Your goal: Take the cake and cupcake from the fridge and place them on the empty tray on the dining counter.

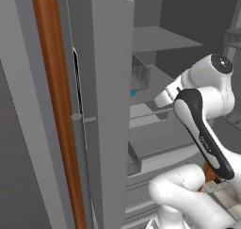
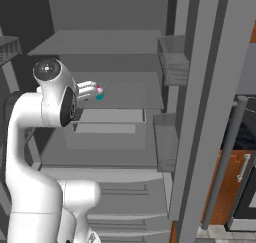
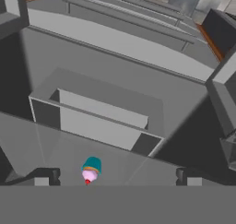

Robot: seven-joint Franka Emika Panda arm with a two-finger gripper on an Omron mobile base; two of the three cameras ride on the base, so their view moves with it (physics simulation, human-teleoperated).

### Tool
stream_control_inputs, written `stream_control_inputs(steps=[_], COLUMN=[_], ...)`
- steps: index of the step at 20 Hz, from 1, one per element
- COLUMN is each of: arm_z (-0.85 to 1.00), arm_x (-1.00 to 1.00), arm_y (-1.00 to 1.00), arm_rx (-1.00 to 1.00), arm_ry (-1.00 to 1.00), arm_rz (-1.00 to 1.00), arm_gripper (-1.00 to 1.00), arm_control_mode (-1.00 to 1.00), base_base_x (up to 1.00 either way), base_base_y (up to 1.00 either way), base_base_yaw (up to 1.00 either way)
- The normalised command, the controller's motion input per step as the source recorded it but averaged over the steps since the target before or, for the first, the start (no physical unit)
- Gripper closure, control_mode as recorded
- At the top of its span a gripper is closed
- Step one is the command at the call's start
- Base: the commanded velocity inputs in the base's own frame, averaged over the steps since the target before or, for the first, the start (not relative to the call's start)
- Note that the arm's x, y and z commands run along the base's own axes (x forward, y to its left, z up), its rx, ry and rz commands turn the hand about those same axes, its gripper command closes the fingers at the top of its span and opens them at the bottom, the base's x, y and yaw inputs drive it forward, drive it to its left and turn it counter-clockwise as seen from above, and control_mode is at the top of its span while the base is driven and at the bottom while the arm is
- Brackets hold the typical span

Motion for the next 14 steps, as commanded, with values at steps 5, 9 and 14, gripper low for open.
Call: stream_control_inputs(steps=[5, 9, 14], arm_z=[0.0, 0.0, 0.0], arm_x=[0.12, 0.26, 0.41], arm_y=[0.16, 0.11, 0.04], arm_rx=[0.0, 0.0, 0.01], arm_ry=[0.01, 0.0, 0.0], arm_rz=[-0.06, -0.08, -0.07], arm_gripper=[-1.0, -1.0, -1.0], arm_control_mode=[-1.0, -1.0, -1.0], base_base_x=[0.0, 0.0, 0.0], base_base_y=[0.0, 0.0, 0.0], base_base_yaw=[0.0, 0.0, 0.0])
